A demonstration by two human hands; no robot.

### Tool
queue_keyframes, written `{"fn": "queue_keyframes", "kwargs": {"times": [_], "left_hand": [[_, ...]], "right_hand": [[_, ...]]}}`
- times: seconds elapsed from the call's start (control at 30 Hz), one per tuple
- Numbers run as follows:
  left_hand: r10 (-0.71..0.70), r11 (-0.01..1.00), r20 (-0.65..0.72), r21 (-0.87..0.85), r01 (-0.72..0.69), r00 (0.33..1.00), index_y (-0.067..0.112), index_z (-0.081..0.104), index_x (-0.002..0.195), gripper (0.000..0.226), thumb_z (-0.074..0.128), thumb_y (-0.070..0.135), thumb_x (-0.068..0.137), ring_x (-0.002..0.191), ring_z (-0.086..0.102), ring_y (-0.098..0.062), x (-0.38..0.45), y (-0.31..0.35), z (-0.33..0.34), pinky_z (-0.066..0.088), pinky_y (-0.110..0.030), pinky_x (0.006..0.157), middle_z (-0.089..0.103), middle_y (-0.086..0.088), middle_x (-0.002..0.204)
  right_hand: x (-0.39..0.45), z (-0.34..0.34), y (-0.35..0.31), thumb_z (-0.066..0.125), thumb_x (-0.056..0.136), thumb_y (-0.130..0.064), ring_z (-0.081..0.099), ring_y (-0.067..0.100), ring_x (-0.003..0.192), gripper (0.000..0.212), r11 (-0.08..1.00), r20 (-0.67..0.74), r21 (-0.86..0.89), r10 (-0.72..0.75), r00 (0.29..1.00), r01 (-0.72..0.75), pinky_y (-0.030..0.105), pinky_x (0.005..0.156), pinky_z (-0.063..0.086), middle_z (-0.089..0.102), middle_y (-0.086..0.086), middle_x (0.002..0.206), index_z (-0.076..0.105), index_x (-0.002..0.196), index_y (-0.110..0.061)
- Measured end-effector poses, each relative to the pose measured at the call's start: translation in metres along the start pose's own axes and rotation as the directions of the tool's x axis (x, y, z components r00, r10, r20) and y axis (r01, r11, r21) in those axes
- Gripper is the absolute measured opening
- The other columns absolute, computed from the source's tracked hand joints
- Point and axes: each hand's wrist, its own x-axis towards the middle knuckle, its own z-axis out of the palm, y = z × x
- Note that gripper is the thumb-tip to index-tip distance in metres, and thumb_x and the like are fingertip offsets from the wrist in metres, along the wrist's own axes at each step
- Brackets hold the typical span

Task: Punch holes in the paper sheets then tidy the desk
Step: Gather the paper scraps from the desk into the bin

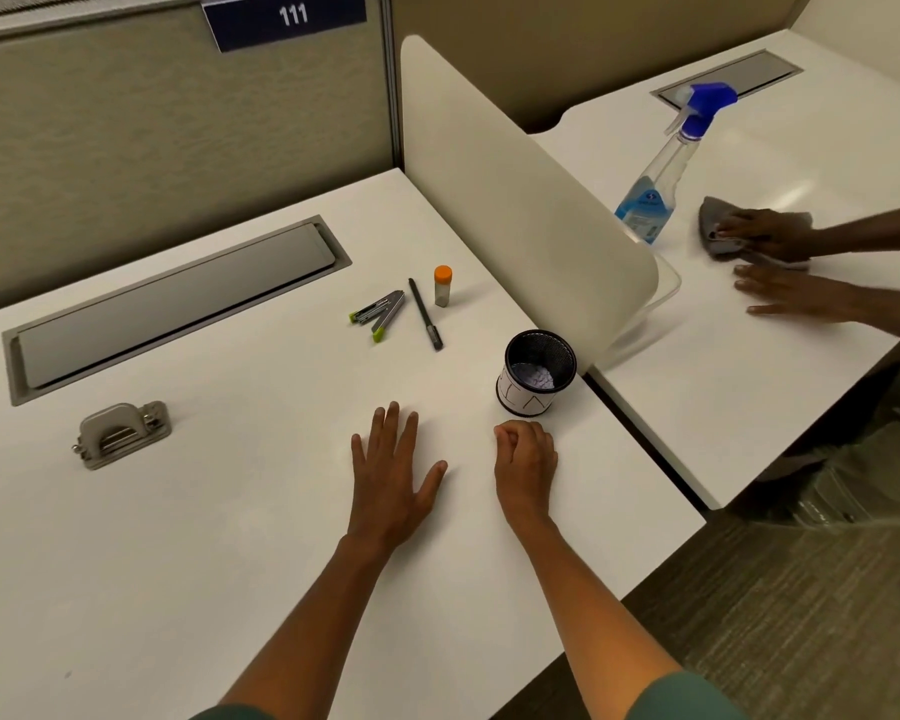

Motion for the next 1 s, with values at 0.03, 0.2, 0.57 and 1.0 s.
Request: {"fn": "queue_keyframes", "kwargs": {"times": [0.03,0.2,0.57,1.0], "left_hand": [[0.004,1.0,-0.005,0.01,-0.004,1.0,0.019,0.011,0.155,0.075,0.041,0.055,0.096,0.15,-0.011,-0.018,-0.001,0.0,0.001,-0.001,-0.051,0.121,-0.002,-0.003,0.163],[0.008,1.0,0.004,0.026,-0.008,1.0,0.019,0.013,0.155,0.074,0.039,0.055,0.096,0.15,-0.011,-0.019,0.0,0.005,0.005,-0.002,-0.052,0.121,-0.002,-0.004,0.163],[0.036,0.999,-0.011,-0.001,-0.036,0.999,0.017,0.025,0.152,0.068,0.045,0.05,0.096,0.15,-0.006,-0.021,0.009,0.021,0.009,0.0,-0.053,0.12,0.006,-0.007,0.163],[0.074,0.992,-0.035,-0.103,-0.077,0.997,0.023,0.052,0.137,0.043,0.053,0.036,0.097,0.15,-0.001,-0.023,0.016,0.036,0.013,0.002,-0.052,0.12,0.016,-0.01,0.161]], "right_hand": [[0.0,-0.003,0.0,0.058,0.094,-0.012,0.053,0.026,0.09,0.01,0.996,-0.013,0.085,0.017,1.0,-0.016,0.043,0.08,0.045,0.062,0.006,0.088,0.064,0.087,-0.006],[-0.001,-0.028,-0.015,0.054,0.097,-0.017,0.054,0.022,0.088,0.01,0.96,-0.046,0.279,0.047,0.998,-0.032,0.036,0.078,0.049,0.057,0.002,0.088,0.061,0.091,-0.011],[0.055,-0.089,-0.077,0.057,0.095,-0.022,0.06,0.019,0.088,0.007,0.918,-0.214,0.357,-0.1,0.972,0.173,0.027,0.078,0.049,0.064,0.001,0.092,0.062,0.091,-0.018],[0.091,-0.098,-0.057,0.066,0.086,-0.017,0.055,0.023,0.089,0.004,0.976,0.032,-0.13,-0.174,0.984,0.177,0.041,0.084,0.044,0.065,0.0,0.09,0.069,0.084,-0.019]]}}
